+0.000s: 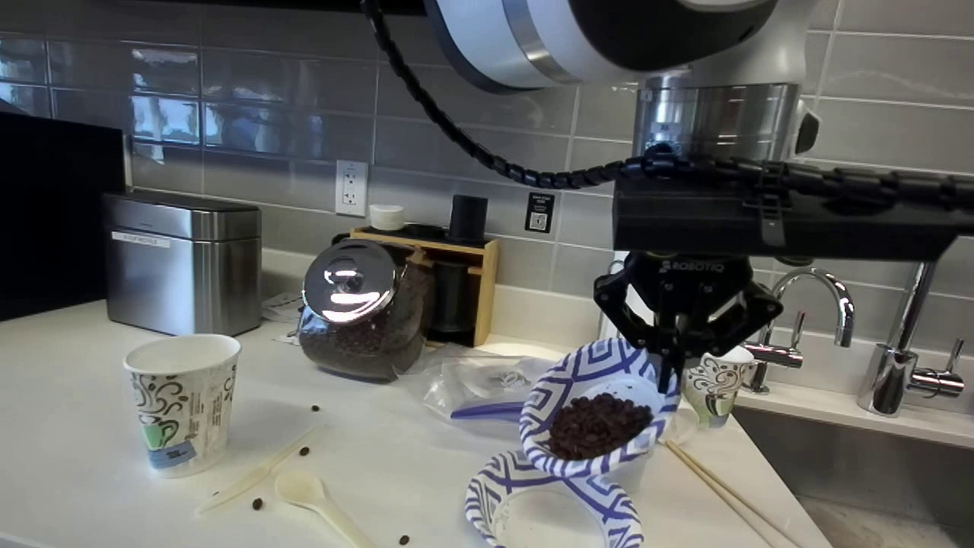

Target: Pour the contents in the bowl on the left into the bowl on the right.

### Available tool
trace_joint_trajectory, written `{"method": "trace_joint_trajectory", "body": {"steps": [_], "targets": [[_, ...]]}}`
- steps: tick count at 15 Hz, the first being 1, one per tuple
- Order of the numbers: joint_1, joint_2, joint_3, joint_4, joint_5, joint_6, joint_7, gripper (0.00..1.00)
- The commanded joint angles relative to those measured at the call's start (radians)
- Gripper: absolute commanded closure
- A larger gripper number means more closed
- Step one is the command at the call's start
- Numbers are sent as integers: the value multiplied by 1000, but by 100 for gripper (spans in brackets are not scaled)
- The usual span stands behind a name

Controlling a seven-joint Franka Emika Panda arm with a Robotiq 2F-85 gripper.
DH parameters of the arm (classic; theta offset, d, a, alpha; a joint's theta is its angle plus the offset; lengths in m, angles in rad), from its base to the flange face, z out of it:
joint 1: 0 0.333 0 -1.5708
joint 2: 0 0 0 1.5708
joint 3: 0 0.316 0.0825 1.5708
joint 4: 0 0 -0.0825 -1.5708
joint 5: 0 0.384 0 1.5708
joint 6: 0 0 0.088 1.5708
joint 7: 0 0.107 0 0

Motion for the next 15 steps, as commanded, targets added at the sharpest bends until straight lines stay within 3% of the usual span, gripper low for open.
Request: {"method": "trace_joint_trajectory", "body": {"steps": [1,8,15], "targets": [[10,-54,-3,-85,-32,86,3,99],[20,-109,-5,-164,-44,171,-23,99],[34,-160,-29,-244,-190,297,36,99]]}}
